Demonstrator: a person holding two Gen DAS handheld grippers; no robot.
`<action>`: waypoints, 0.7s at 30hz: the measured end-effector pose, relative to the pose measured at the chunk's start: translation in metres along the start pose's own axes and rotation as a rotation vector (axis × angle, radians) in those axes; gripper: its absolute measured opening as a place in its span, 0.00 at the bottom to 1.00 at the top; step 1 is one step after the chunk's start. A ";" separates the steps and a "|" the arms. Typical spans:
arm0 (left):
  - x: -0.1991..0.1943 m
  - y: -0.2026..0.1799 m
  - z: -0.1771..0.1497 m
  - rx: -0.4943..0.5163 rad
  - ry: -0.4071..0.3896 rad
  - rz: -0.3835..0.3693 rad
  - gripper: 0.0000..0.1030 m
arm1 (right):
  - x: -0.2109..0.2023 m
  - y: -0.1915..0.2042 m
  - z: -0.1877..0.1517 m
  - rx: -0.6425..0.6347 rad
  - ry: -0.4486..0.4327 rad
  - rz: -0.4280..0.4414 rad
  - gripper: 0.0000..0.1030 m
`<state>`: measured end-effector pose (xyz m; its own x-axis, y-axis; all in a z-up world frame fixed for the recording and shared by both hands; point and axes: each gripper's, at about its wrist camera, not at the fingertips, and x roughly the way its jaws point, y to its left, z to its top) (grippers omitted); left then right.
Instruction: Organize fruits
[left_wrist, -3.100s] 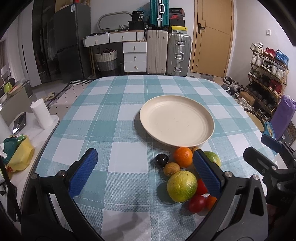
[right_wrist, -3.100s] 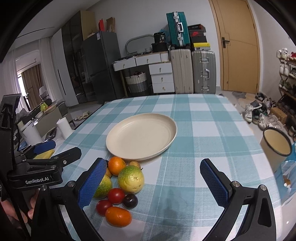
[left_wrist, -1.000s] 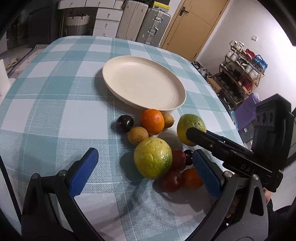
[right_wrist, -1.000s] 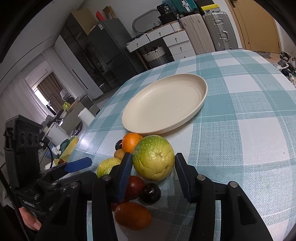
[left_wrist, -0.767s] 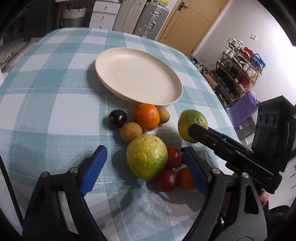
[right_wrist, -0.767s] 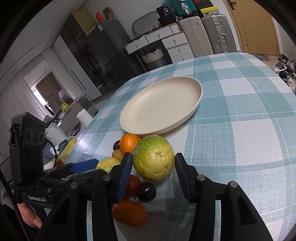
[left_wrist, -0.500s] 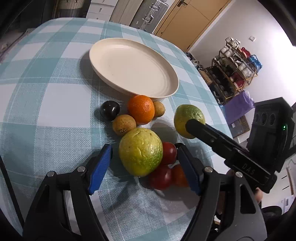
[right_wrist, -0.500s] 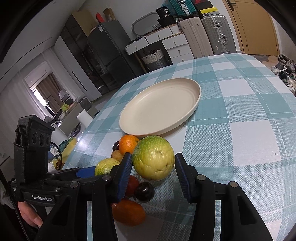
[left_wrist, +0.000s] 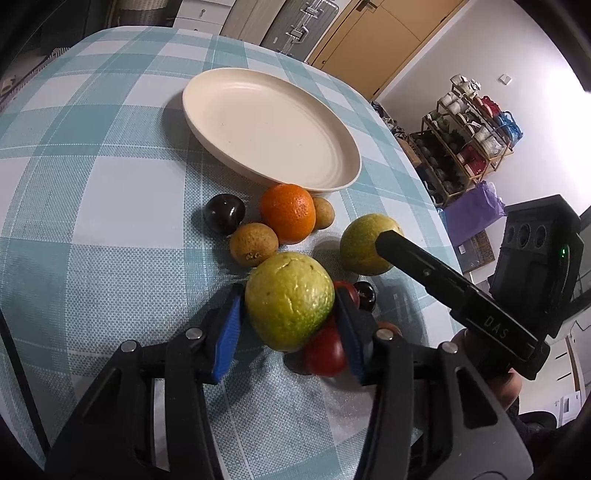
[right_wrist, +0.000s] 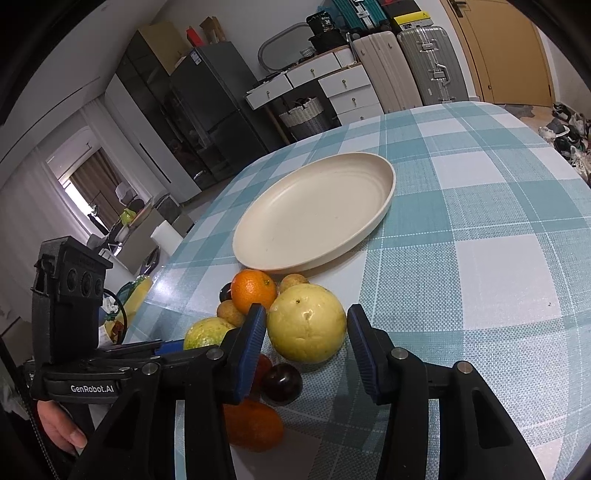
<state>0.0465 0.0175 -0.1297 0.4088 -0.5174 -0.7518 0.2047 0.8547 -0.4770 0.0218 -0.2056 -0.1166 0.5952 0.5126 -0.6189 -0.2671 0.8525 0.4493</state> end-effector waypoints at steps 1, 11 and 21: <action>0.000 0.000 0.000 0.001 -0.001 -0.001 0.44 | 0.000 0.000 0.000 -0.002 0.000 0.000 0.45; -0.001 -0.001 -0.002 0.012 -0.002 0.000 0.44 | 0.013 0.001 0.002 -0.015 0.053 -0.065 0.47; -0.004 -0.002 -0.007 0.034 -0.002 0.002 0.44 | 0.018 -0.005 0.002 0.019 0.060 -0.039 0.46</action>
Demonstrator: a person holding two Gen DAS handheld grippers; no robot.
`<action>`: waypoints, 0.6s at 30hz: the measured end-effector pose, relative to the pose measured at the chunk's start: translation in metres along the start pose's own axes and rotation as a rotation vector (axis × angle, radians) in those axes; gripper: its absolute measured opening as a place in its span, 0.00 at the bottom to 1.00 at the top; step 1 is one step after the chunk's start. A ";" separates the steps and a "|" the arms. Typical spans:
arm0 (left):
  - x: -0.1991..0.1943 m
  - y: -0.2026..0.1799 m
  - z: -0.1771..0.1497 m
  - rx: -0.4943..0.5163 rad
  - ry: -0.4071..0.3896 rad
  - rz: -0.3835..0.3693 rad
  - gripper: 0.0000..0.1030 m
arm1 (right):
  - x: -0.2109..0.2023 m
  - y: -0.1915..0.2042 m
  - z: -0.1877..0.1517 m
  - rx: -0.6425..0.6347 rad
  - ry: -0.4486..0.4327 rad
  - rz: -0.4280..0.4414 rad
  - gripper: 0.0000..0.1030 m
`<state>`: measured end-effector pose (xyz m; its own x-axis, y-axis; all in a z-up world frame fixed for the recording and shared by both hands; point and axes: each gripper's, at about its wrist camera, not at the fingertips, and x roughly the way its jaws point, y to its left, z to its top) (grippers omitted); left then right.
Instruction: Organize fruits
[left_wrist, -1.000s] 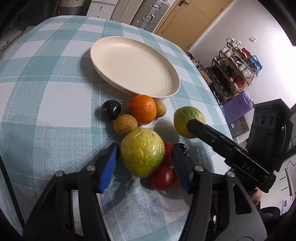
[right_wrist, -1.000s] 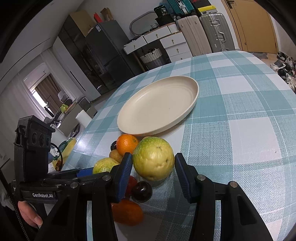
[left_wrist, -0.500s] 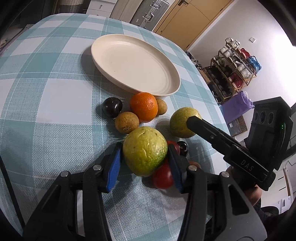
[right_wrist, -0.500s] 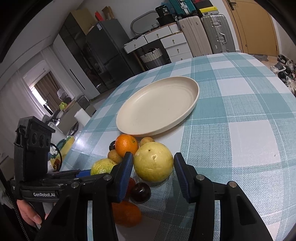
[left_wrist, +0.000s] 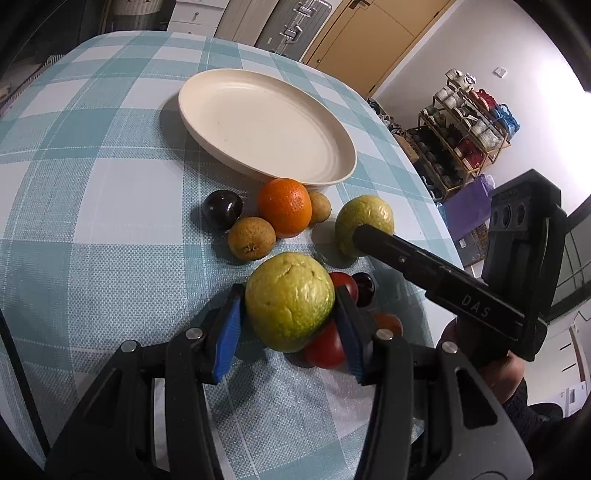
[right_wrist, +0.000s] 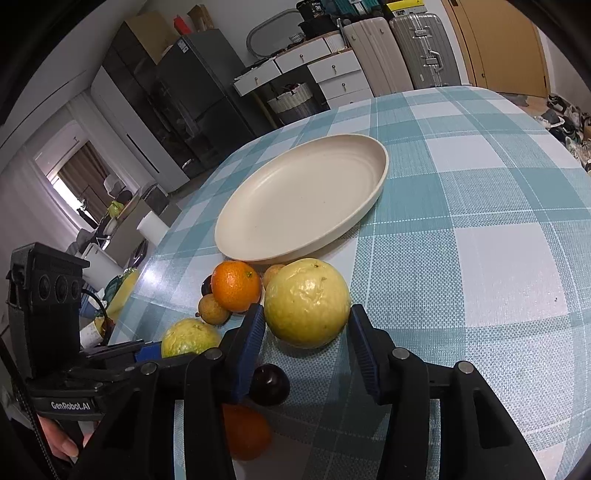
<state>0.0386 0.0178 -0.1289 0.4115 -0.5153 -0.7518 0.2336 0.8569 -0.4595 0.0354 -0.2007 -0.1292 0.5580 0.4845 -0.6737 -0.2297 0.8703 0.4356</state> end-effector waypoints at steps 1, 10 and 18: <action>0.000 0.000 0.000 0.002 0.000 -0.001 0.44 | -0.001 0.000 0.000 0.002 -0.003 0.003 0.46; -0.001 0.006 -0.001 -0.015 0.002 -0.024 0.44 | -0.003 0.000 -0.002 0.008 -0.004 0.038 0.45; -0.007 0.009 -0.002 -0.018 -0.013 -0.046 0.44 | -0.007 0.000 -0.004 0.030 -0.012 0.093 0.45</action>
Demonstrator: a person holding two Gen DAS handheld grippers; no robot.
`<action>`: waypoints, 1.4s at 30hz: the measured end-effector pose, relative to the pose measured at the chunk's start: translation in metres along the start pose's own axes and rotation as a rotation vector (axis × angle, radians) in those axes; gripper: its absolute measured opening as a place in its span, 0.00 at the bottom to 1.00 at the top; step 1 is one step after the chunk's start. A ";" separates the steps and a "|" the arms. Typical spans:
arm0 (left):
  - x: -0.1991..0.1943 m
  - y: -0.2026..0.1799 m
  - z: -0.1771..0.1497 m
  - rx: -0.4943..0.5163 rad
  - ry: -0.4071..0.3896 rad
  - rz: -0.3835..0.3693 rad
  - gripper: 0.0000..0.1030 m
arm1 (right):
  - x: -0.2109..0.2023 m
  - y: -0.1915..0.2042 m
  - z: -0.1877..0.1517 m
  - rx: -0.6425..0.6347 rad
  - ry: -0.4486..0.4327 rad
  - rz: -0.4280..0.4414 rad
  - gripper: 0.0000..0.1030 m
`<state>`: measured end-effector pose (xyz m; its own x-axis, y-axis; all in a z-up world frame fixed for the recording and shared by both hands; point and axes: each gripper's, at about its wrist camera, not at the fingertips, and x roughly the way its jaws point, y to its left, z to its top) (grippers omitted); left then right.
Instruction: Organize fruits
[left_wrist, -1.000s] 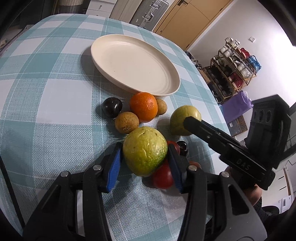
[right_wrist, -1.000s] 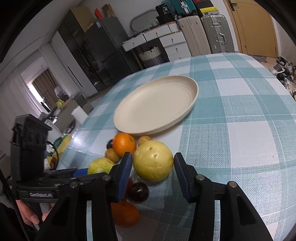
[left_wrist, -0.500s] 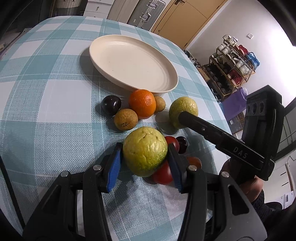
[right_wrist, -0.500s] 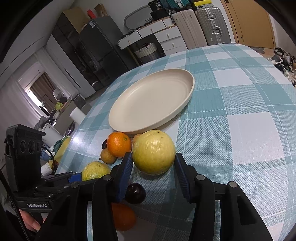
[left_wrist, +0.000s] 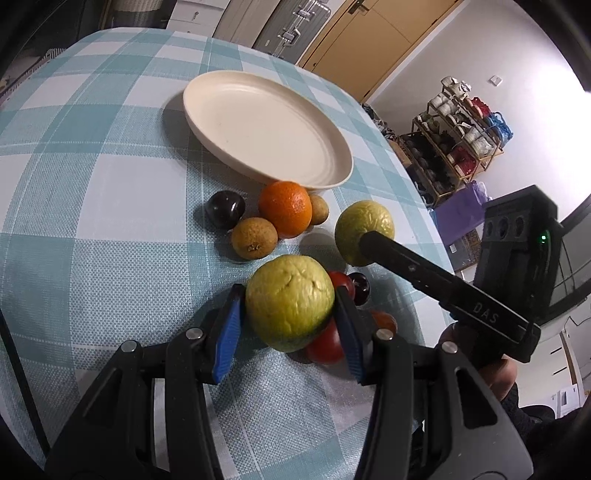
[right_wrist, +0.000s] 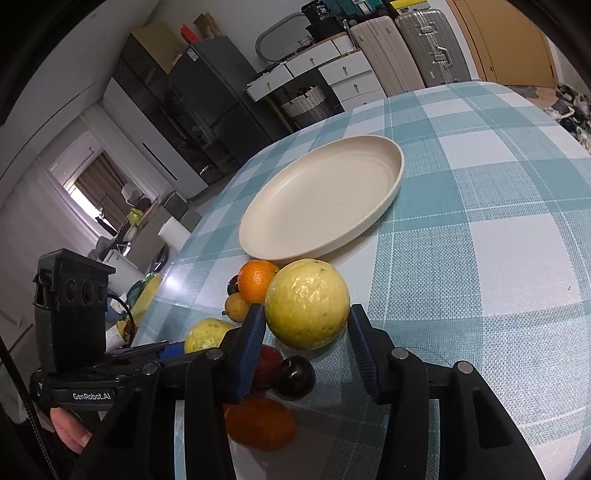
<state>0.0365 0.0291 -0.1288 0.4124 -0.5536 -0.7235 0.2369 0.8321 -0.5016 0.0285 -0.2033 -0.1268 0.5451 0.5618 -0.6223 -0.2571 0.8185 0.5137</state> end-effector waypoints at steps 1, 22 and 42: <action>-0.002 0.000 0.000 0.003 -0.003 -0.002 0.44 | 0.000 0.000 0.000 0.005 -0.001 0.003 0.45; -0.031 -0.002 0.025 0.014 -0.035 -0.053 0.43 | -0.015 0.006 0.016 -0.007 -0.058 0.043 0.45; 0.002 0.014 0.175 -0.016 -0.033 -0.042 0.43 | 0.011 -0.009 0.101 0.009 -0.064 0.081 0.45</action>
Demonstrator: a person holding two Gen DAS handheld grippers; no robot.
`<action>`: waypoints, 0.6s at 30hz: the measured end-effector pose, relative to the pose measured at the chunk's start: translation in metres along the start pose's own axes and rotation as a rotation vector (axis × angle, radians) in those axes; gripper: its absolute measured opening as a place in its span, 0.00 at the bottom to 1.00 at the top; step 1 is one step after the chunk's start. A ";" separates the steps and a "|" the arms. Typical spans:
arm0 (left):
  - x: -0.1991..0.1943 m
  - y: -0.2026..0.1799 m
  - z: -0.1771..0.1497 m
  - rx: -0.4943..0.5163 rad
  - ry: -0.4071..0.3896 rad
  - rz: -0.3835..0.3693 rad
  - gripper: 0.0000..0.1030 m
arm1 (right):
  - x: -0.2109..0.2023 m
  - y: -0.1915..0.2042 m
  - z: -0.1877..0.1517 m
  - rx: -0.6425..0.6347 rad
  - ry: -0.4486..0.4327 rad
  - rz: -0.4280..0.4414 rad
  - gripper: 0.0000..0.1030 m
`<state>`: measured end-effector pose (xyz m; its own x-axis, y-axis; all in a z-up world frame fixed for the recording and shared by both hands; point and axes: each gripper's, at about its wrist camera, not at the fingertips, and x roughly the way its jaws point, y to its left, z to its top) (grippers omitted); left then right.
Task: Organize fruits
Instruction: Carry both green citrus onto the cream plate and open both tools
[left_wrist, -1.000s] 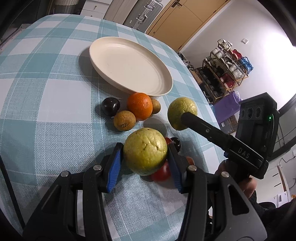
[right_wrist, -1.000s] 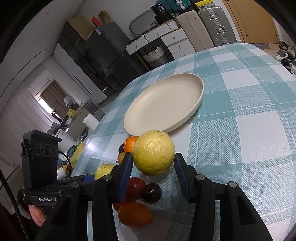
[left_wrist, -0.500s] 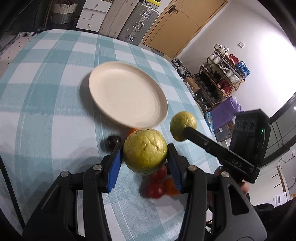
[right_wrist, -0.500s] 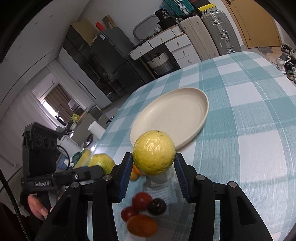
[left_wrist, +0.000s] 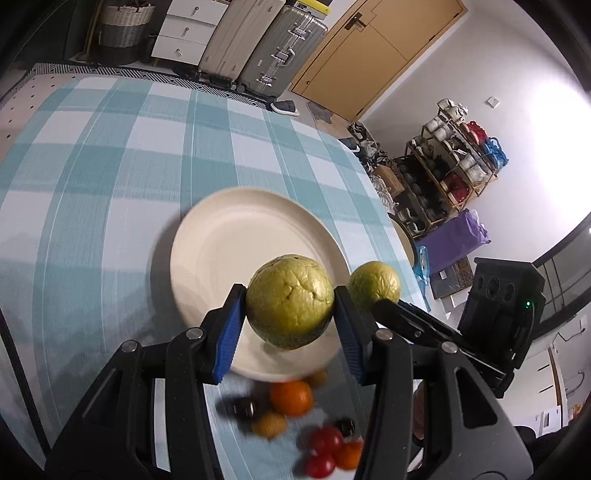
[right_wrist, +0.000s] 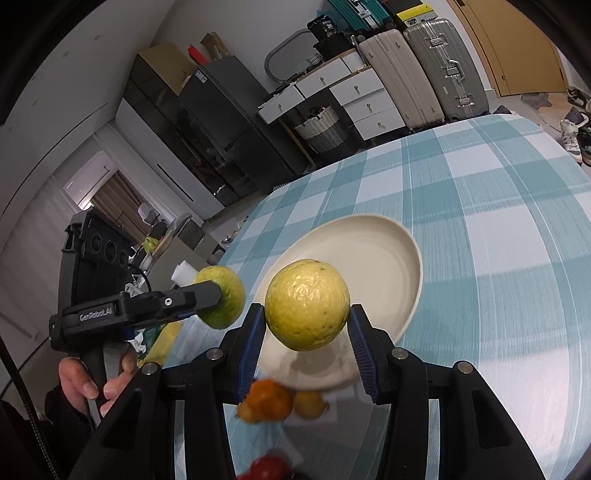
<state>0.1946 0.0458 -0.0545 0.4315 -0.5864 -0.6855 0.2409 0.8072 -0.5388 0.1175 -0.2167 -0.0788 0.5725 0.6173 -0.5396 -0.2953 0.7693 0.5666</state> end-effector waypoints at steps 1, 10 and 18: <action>0.007 0.002 0.007 -0.001 0.005 0.004 0.43 | 0.003 -0.003 0.005 0.001 0.002 -0.001 0.45; 0.060 0.016 0.050 -0.016 0.041 0.027 0.43 | 0.041 -0.019 0.041 0.006 0.051 0.011 0.45; 0.089 0.026 0.067 -0.027 0.066 0.031 0.44 | 0.069 -0.033 0.054 0.031 0.084 0.005 0.45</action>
<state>0.2972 0.0190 -0.0966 0.3802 -0.5647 -0.7325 0.2038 0.8236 -0.5292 0.2081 -0.2088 -0.1012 0.5047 0.6334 -0.5865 -0.2736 0.7617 0.5873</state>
